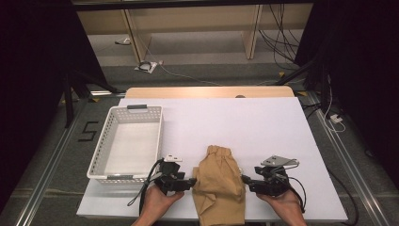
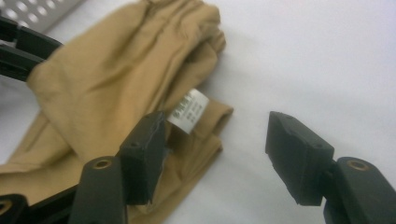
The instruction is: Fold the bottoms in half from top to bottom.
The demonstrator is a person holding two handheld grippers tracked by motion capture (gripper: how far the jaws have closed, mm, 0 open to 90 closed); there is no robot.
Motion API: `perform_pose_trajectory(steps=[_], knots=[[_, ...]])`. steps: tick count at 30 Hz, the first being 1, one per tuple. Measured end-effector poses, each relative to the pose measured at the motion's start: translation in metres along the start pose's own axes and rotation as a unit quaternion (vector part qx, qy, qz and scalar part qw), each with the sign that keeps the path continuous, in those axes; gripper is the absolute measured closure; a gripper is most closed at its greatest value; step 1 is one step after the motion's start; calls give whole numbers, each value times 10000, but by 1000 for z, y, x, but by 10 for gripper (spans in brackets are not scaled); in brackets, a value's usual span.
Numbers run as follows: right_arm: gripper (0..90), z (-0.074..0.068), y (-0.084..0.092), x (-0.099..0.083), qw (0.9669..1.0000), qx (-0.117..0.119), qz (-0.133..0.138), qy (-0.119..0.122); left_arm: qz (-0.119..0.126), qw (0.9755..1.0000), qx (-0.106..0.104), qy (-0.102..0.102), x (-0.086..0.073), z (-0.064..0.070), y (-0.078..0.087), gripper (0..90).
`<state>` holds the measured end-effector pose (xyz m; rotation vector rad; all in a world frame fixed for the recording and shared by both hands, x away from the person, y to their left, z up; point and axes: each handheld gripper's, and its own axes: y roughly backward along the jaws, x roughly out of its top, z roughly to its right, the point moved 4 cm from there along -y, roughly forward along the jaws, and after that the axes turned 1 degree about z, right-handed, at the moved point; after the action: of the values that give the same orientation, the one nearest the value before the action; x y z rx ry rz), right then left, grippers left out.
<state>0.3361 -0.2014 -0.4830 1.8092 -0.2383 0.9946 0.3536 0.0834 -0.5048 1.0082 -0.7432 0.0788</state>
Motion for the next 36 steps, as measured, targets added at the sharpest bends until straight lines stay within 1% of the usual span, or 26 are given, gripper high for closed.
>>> perform_pose_trajectory(steps=[4, 10, 11, 13, 16, 18, 20, 21, 23, 25, 27, 28, 29, 30, 32, 33, 35, 36], knots=[[397, 1, -6, -4, 9997, -67, -228, -49, -140, 9997, -132, 146, -2, -1, -3, 439], [419, -3, -13, -7, 9990, 42, -417, -132, -260, 9985, -389, 295, -3, -1, -5, 484], [422, -4, -13, -7, 9991, 67, -408, -120, -274, 9983, -424, 296, -3, 0, -5, 493], [428, -6, -14, -9, 9985, 114, -492, -208, -320, 9980, -489, 233, -4, 2, -7, 524], [443, -8, -19, -12, 9976, 132, -654, -178, -387, 9971, -622, 189, -4, 5, -8, 576], [454, -9, -21, -13, 9971, 172, -716, -191, -402, 9968, -661, 174, -5, 5, -9, 597], [459, -10, -22, -14, 9964, 197, -787, -240, -423, 9965, -695, 179, -4, 5, -9, 608], [464, -11, -23, -15, 9957, 263, -852, -265, -435, 9964, -706, 198, -4, 5, -10, 610], [487, -12, -25, -15, 9955, 294, -853, -287, -468, 9959, -744, 214, -4, 6, -10, 619], [528, -14, -26, -15, 9953, 344, -860, -286, -472, 9957, -781, 174, -5, 6, -11, 658], [592, -15, -26, -14, 9947, 419, -881, -316, -483, 9953, -830, 118, -5, 7, -13, 705], [615, -15, -27, -14, 9946, 440, -885, -331, -481, 9954, -821, 96, -5, 7, -13, 731], [663, -16, -27, -14, 9945, 446, -894, -317, -481, 9956, -806, 69, -5, 8, -14, 765], [698, -16, -28, -14, 9947, 423, -892, -286, -476, 9957, -792, 19, -5, 8, -14, 787], [788, -17, -29, -13, 9956, 305, -873, -176, -430, 9964, -734, -54, -5, 10, -15, 833], [825, -17, -29, -13, 9957, 305, -860, -170, -387, 9968, -684, -113, -5, 11, -15, 850], [855, -17, -31, -11, 9960, 280, -840, -129, -348, 9971, -670, -134, -5, 11, -15, 864], [864, -17, -31, -11, 9960, 302, -834, -124, -320, 9972, -669, -117, -5, 11, -16, 866]])
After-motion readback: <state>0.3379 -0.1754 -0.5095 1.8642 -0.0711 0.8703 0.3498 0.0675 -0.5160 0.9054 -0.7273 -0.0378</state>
